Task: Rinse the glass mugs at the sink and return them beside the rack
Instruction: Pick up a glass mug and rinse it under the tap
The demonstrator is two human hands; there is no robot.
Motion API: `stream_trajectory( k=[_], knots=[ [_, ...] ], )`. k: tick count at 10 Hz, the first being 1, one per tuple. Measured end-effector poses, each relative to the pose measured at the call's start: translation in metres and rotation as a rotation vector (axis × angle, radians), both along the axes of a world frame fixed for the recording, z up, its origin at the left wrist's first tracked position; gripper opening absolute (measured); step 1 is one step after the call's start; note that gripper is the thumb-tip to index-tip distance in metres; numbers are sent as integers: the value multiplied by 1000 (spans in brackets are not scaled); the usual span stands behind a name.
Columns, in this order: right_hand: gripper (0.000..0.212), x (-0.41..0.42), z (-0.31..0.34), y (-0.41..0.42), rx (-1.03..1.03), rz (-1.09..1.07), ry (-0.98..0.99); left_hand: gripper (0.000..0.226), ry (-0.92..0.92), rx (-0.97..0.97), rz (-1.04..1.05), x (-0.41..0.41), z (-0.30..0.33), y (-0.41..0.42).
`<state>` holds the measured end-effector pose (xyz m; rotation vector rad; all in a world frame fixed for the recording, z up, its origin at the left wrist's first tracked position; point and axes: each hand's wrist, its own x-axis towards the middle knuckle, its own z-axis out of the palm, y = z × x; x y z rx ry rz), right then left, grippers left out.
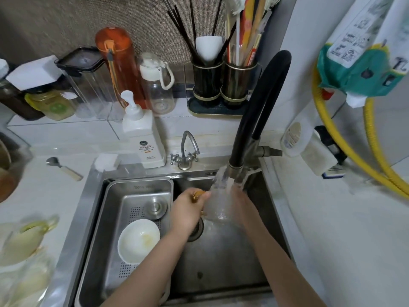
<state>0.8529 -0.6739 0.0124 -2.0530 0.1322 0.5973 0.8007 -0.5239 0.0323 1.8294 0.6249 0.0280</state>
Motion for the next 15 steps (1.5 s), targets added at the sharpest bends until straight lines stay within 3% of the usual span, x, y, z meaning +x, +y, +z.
stream_trajectory(
  k=[1, 2, 3, 4, 6, 7, 8, 9, 10, 12, 14, 15],
  knots=[
    [34, -6, 8, -7, 60, -71, 69, 14, -87, -20, -62, -6, 8, -12],
    [60, -8, 8, -4, 268, -342, 406, 32, -143, -173, -99, -15, 19, -20],
    [54, -12, 24, -2, 262, -337, 496, 75, -124, -260, -282, -13, 24, -21],
    [39, -18, 28, -11, 246, -262, 455, 80, -107, -253, -408, -9, 23, -20],
    [70, -32, 23, -20, 343, -228, 452, 68, -75, -106, -381, -3, 26, -23],
    [59, -35, 30, -32, 376, -155, 452, 56, -68, -35, -402, -1, 27, -25],
    [43, -34, 45, -46, 323, -145, 450, 41, -103, -86, -493, 0, 23, -16],
    [66, -26, 52, -48, 213, -118, 443, 23, -144, -34, -493, 0, 23, -11],
    [77, -19, 60, -45, 147, -77, 384, 25, -168, 81, -455, 1, 23, -8],
    [51, -6, 59, -34, 131, 61, 109, 37, -114, -35, -261, -11, 17, 2],
    [39, 4, 53, -24, 85, 68, 33, 30, -6, 25, -224, -12, 10, 0],
    [38, 11, 43, -24, 23, 12, 43, 32, -42, 78, -219, -7, 19, -13]
  ],
)
